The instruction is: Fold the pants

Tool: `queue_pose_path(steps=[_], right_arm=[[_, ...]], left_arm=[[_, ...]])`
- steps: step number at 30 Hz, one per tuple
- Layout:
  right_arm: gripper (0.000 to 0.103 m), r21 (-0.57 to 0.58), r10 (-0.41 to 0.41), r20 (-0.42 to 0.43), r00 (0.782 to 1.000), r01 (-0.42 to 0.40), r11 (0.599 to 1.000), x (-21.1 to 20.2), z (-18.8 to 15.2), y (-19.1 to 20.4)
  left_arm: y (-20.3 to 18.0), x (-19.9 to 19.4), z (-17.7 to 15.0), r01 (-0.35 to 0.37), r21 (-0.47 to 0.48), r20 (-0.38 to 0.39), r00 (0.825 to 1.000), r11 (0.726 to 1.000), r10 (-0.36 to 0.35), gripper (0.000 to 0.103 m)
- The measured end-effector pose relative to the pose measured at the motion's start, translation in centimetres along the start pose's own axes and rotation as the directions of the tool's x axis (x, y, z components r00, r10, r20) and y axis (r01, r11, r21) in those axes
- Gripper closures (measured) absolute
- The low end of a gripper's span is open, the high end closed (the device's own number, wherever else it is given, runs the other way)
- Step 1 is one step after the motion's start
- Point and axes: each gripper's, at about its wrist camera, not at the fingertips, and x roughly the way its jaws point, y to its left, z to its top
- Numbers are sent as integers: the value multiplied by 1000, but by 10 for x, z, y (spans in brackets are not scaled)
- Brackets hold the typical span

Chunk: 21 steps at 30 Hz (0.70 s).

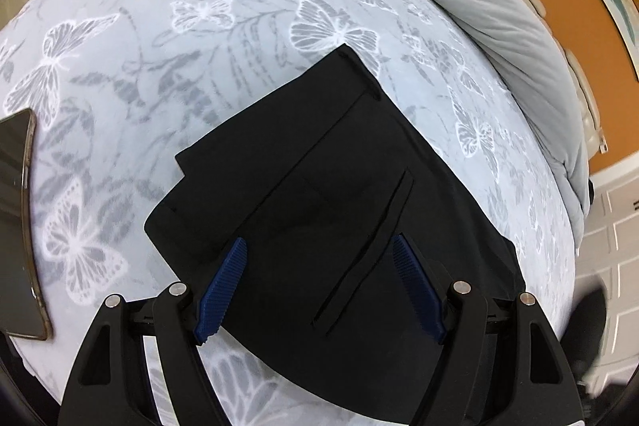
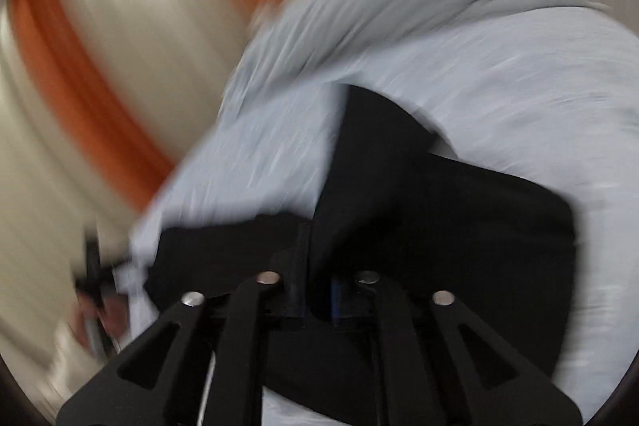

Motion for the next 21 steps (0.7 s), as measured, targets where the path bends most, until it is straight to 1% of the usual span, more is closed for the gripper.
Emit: queue_pose_path(steps=[1, 2, 3, 4, 5, 6, 7, 8, 9, 10, 11, 13, 15, 16, 18, 19, 20, 21], right_arm=[[64, -30, -26, -67, 997, 24, 999, 20, -9, 10], [65, -82, -59, -142, 988, 48, 996, 40, -19, 23], [65, -107, -66, -147, 987, 51, 993, 40, -21, 28], [65, -137, -81, -121, 989, 64, 989, 30, -20, 33], [63, -147, -97, -67, 993, 87, 985, 8, -15, 32], [53, -133, -106, -18, 994, 102, 986, -11, -12, 27], [44, -105, -115, 38, 993, 118, 987, -30, -10, 21], [29, -69, -133, 95, 987, 140, 988, -48, -9, 12], [26, -45, -151, 133, 979, 158, 986, -63, -10, 5], [26, -38, -157, 141, 977, 164, 986, -70, -10, -1], [26, -35, -158, 126, 979, 164, 986, -70, -11, -6], [26, -60, -146, 80, 986, 151, 987, -53, -16, 1], [31, -137, -109, -4, 994, 107, 985, -20, -22, 23], [32, -186, -97, -37, 995, 88, 979, -3, -27, 38], [33, -286, -110, -67, 992, 87, 954, 26, -35, 64], [34, -314, -117, -75, 990, 88, 945, 35, -39, 72], [42, -349, -112, -91, 990, 74, 934, 48, -40, 81], [59, -349, -98, -112, 989, 53, 936, 58, -39, 82]], left_arm=[[-2, 1, 0, 0, 23, -7, 1000, 1000, 0, 30], [-2, 1, -1, 2, 31, -10, 1000, 1000, -2, 30], [-2, 1, 0, 6, 36, -13, 1000, 999, -5, 30], [-1, -1, 1, 18, 37, -11, 1000, 999, -18, 30], [0, -4, 2, 35, 34, -5, 999, 999, -35, 30], [2, -9, 2, 56, 35, 4, 998, 998, -56, 30], [-1, -16, 3, 97, 51, 14, 995, 994, -98, 30], [-4, -19, 3, 119, 63, 16, 993, 991, -120, 30], [-11, -23, 1, 146, 87, 15, 989, 985, -148, 29], [-21, -25, -4, 166, 119, 8, 986, 979, -168, 27], [-30, -26, -8, 176, 143, -1, 984, 974, -178, 26], [-50, -25, -21, 195, 187, -31, 981, 963, -192, 26], [-68, -23, -33, 198, 211, -57, 980, 957, -190, 26], [-78, -22, -39, 199, 226, -72, 980, 953, -188, 26], [-90, -20, -46, 196, 237, -85, 980, 952, -181, 26], [-95, -18, -50, 190, 242, -89, 981, 951, -174, 26], [-98, -18, -53, 186, 244, -90, 982, 952, -169, 26], [-99, -17, -56, 181, 244, -90, 982, 953, -164, 26]])
